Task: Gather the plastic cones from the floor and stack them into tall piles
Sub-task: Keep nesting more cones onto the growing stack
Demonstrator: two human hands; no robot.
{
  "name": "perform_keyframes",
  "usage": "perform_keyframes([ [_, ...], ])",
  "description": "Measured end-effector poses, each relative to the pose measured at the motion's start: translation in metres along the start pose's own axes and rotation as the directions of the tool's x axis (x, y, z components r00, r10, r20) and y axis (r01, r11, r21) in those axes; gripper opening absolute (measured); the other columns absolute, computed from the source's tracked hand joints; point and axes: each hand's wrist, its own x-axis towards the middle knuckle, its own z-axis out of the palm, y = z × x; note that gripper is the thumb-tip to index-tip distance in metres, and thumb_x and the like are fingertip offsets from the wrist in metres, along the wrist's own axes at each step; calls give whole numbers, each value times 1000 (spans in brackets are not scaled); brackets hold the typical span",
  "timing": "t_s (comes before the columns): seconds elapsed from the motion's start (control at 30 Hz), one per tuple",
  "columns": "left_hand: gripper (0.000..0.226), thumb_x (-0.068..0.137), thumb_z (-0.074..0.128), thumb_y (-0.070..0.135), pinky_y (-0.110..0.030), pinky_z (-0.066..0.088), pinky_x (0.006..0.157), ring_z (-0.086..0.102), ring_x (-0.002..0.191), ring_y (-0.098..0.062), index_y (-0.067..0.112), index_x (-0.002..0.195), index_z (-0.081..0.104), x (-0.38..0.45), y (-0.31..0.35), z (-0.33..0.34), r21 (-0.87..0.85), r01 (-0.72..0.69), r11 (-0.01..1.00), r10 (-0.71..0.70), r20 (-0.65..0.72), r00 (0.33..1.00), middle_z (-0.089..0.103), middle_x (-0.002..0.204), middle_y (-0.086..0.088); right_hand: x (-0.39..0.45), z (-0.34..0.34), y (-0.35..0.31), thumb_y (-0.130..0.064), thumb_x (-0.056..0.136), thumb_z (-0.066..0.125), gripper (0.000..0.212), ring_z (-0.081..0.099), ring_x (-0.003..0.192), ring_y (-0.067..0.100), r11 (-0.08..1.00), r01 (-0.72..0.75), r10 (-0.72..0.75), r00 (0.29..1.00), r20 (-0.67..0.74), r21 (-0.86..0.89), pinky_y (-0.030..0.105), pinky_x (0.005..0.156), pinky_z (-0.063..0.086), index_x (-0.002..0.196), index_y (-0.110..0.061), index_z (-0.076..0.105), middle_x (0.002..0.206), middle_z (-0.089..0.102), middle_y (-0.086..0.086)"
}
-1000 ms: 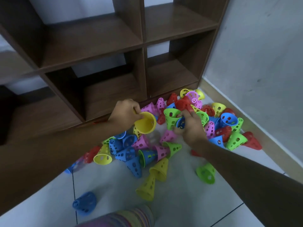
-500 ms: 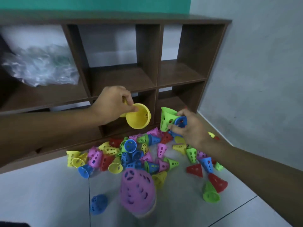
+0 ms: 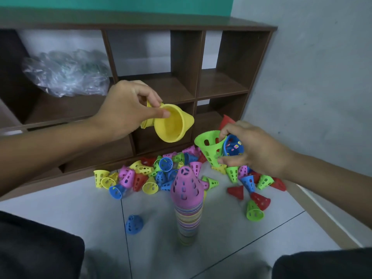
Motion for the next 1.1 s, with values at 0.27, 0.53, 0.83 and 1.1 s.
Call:
perform_keyframes([
  [0.27,26,66,80,49,-52,58,75,68,84,-19,25,72,72,-2,10,4,23,-49,999,49,6,999,69,95,3,13,1,-6,-45,79,81,43,55,92,13,997,-8,10,1000,20,-81,17,74,48,109,-30,54,104,49,-6],
  [0.53,22,71,83,42,-46,59,76,66,89,-14,23,74,72,-2,26,17,69,-130,989,130,5,992,68,95,2,30,27,-8,-48,80,78,63,46,110,26,943,78,-30,988,153,-322,36,89,46,132,-24,51,120,48,7],
  [0.83,30,70,80,46,-51,59,79,68,94,-21,18,79,73,-7,31,24,-48,-135,990,137,40,990,67,102,-1,44,20,-19,-49,81,78,76,43,129,30,967,66,-40,993,108,-248,40,106,45,143,-19,49,142,43,8],
  [1.1,29,72,83,41,-46,56,82,65,97,-17,14,77,73,-26,20,9,100,-335,937,305,233,923,67,102,-1,39,3,-30,-44,84,75,78,39,132,30,905,128,-119,992,47,-407,39,106,41,148,-14,41,145,41,13],
])
